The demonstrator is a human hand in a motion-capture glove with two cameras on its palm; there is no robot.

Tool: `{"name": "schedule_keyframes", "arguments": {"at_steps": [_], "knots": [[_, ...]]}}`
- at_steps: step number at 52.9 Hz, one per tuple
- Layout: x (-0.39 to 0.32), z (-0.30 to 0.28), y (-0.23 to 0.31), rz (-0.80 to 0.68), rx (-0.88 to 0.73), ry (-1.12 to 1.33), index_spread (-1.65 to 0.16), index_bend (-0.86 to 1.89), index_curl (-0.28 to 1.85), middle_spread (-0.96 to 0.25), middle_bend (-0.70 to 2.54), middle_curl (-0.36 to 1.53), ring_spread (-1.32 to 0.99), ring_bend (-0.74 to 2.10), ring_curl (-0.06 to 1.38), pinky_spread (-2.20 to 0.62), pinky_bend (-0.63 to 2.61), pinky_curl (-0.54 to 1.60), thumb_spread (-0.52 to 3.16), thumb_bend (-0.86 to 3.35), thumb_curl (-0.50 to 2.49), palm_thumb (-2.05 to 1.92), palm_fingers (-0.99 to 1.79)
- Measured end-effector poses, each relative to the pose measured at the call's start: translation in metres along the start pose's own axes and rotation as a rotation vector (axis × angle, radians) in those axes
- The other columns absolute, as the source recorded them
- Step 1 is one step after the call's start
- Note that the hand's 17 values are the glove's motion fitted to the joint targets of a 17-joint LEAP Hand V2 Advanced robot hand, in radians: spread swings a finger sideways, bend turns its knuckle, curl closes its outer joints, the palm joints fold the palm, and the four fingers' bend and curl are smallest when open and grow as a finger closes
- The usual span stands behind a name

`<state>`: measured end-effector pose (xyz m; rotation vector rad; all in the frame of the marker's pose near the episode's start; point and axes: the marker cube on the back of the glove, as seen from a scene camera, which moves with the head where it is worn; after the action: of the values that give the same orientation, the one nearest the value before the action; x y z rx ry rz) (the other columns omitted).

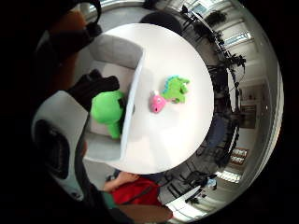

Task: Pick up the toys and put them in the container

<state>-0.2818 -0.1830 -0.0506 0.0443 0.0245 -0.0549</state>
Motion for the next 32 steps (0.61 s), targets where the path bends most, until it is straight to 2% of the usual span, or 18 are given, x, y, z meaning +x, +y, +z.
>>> {"name": "schedule_keyframes", "arguments": {"at_steps": [1,3,7,15,32], "knots": [[-0.001,0.0,0.002,-0.008,-0.011,0.003,-0.53,0.11,0.66,-0.16,0.05,0.19,-0.32,0.95,0.48,-0.35,1.3,0.48,0.82,-0.04,1.14,0.36,0.32],[-0.004,0.001,0.007,-0.036,-0.041,0.009,-0.51,0.06,0.62,-0.14,0.13,0.21,-0.25,0.86,0.47,-0.28,1.35,0.5,0.88,-0.07,1.09,0.28,0.09],[-0.006,0.0,0.014,-0.075,-0.058,0.016,-0.49,0.09,0.57,-0.12,0.18,0.22,-0.16,0.76,0.43,-0.19,1.41,0.5,0.99,-0.06,1.0,0.19,-0.03],[0.009,-0.004,0.015,-0.083,-0.023,0.052,-0.46,0.14,0.48,-0.09,0.18,0.24,-0.05,0.65,0.36,-0.07,1.43,0.46,1.12,-0.04,0.84,0.1,-0.1],[0.114,0.003,0.01,0.034,0.04,0.135,-0.44,0.15,0.4,-0.07,0.14,0.24,0.05,0.49,0.3,0.04,1.41,0.41,1.21,-0.02,0.62,0.05,-0.13]]}}
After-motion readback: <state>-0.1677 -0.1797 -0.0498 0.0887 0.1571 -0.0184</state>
